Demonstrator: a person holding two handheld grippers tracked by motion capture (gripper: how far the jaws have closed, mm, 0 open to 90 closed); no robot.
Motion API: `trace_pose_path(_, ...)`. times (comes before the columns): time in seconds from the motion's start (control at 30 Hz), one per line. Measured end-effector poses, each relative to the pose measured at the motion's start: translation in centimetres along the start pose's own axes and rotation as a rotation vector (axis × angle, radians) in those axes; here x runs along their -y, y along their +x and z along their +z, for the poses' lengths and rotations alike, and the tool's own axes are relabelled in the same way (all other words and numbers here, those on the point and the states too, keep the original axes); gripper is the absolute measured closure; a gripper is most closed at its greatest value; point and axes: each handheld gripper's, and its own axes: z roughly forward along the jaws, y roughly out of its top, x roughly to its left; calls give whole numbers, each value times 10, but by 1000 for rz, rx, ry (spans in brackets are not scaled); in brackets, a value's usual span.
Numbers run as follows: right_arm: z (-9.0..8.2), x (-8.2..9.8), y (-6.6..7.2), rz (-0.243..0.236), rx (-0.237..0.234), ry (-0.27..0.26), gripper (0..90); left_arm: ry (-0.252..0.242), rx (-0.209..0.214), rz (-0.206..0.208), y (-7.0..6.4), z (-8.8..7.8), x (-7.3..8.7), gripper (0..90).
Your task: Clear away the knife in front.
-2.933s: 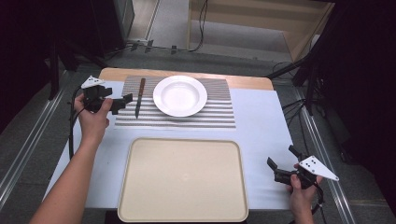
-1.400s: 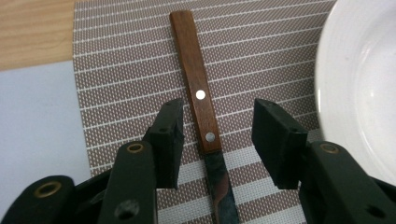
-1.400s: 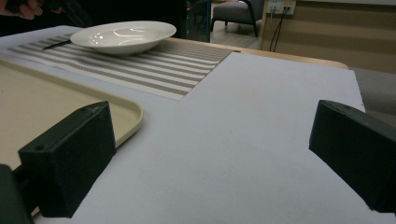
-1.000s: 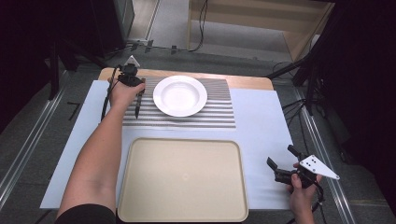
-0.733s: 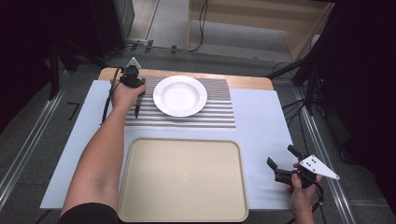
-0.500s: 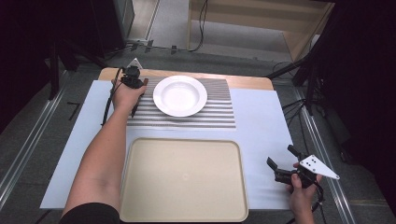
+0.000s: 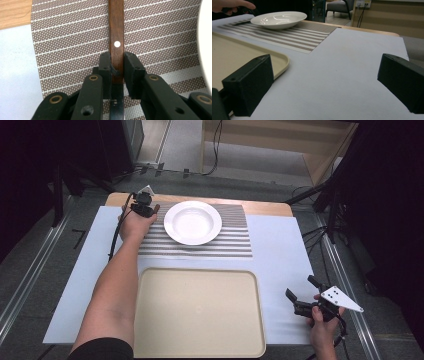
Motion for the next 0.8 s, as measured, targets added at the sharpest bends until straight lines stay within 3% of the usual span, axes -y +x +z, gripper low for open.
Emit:
trace_pose_path(0.17, 0, 0, 0, 2, -2, -2, 0, -2, 2, 23, 0, -1, 1, 768)
trace_pose_path(0.33, 0, 0, 0, 1, -4, 0, 0, -9, 34, 12, 1, -5, 3, 769)
trace_pose_path(0.8, 0, 0, -1, 3, -9, -1, 0, -84, 77, 33, 1, -43, 5, 768)
